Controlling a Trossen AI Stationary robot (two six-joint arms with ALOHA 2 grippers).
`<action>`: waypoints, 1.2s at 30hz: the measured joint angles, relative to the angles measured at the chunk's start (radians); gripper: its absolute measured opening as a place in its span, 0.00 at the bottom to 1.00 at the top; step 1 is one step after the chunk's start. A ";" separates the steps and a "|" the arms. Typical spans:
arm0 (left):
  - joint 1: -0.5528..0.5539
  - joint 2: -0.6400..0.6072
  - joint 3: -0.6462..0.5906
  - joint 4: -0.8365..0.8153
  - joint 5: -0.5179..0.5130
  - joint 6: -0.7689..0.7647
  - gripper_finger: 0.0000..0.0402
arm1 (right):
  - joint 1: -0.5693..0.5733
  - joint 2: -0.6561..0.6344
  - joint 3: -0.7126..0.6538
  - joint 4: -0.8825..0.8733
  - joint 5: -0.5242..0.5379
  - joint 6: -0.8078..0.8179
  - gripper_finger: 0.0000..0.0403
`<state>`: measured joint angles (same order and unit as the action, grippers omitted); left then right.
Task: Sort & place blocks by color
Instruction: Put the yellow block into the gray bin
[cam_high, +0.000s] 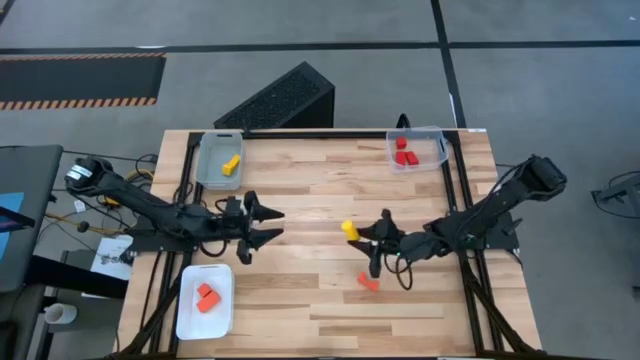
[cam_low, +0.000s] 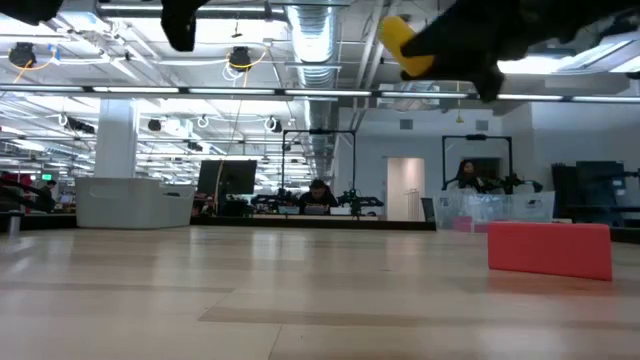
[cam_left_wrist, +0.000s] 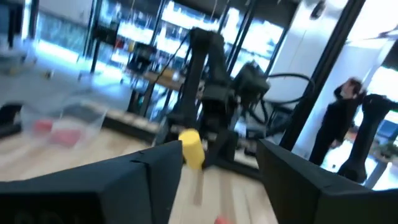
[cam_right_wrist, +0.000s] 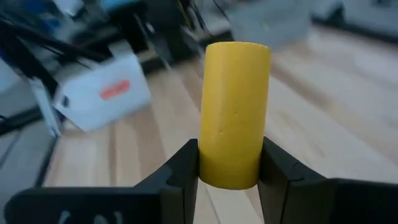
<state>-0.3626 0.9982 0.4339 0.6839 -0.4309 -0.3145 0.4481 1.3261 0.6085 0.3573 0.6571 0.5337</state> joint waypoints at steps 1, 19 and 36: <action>0.000 0.015 0.000 0.042 0.000 0.018 0.50 | -0.003 0.017 0.000 0.058 0.000 -0.050 0.31; 0.140 0.519 0.285 0.215 0.218 -0.040 0.77 | -0.051 0.262 0.059 0.542 -0.044 -0.336 0.31; 0.160 0.631 0.391 0.184 0.283 -0.064 0.78 | -0.043 0.266 0.074 0.541 -0.047 -0.349 0.31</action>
<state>-0.2022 1.6287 0.8253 0.8675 -0.1474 -0.3787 0.4049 1.5921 0.6823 0.8987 0.6102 0.1852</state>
